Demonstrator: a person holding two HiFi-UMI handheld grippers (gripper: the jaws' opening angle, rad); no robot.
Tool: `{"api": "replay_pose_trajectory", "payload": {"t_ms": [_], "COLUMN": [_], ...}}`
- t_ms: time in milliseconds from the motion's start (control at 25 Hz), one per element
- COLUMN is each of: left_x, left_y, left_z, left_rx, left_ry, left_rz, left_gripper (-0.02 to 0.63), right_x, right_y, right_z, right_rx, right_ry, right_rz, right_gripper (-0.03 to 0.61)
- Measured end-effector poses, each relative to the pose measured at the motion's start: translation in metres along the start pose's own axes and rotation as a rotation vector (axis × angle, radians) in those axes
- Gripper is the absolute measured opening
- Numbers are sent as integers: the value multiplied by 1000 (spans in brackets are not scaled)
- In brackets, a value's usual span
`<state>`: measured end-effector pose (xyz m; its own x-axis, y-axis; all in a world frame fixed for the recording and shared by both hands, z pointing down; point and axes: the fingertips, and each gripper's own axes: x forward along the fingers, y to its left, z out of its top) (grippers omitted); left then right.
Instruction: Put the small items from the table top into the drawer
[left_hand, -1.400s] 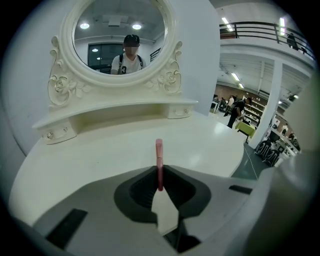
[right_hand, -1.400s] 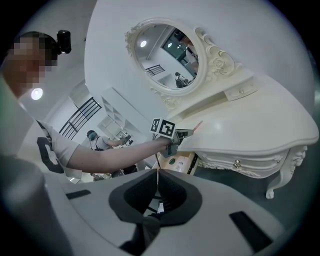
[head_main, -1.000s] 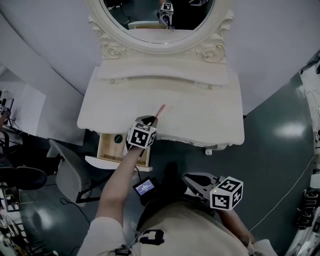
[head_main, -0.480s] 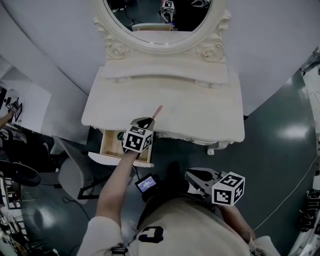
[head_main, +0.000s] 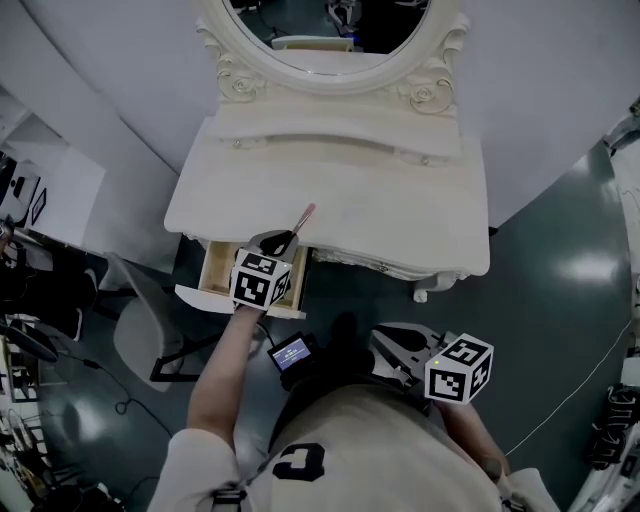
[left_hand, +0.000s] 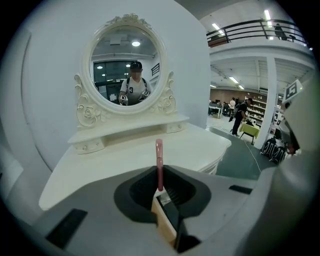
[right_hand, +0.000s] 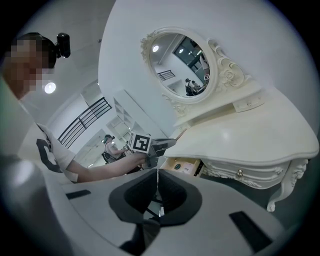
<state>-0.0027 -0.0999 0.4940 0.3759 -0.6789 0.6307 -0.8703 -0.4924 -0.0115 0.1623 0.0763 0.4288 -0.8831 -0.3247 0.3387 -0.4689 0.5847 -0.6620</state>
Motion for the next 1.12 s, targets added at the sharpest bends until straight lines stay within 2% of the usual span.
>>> {"api": "replay_pose_trajectory", "payload": {"t_ms": [320, 720, 960, 1120], "left_x": [-37, -71, -67, -54], "left_y": [1, 1, 5, 12], "left_z": [-23, -78, -103, -116], "left_rx": [-64, -160, -152, -113], "left_ry": [-2, 56, 129, 189], "left_rz": [45, 94, 83, 53], "left_gripper": [86, 86, 86, 86], "right_x": [5, 13, 16, 30], "right_y": [13, 28, 25, 29], "right_z": [-9, -29, -29, -31], "right_rx": [-2, 20, 28, 38], "right_ry": [22, 60, 67, 87], "right_rz": [57, 130, 128, 130], "right_gripper": [29, 29, 29, 29]}}
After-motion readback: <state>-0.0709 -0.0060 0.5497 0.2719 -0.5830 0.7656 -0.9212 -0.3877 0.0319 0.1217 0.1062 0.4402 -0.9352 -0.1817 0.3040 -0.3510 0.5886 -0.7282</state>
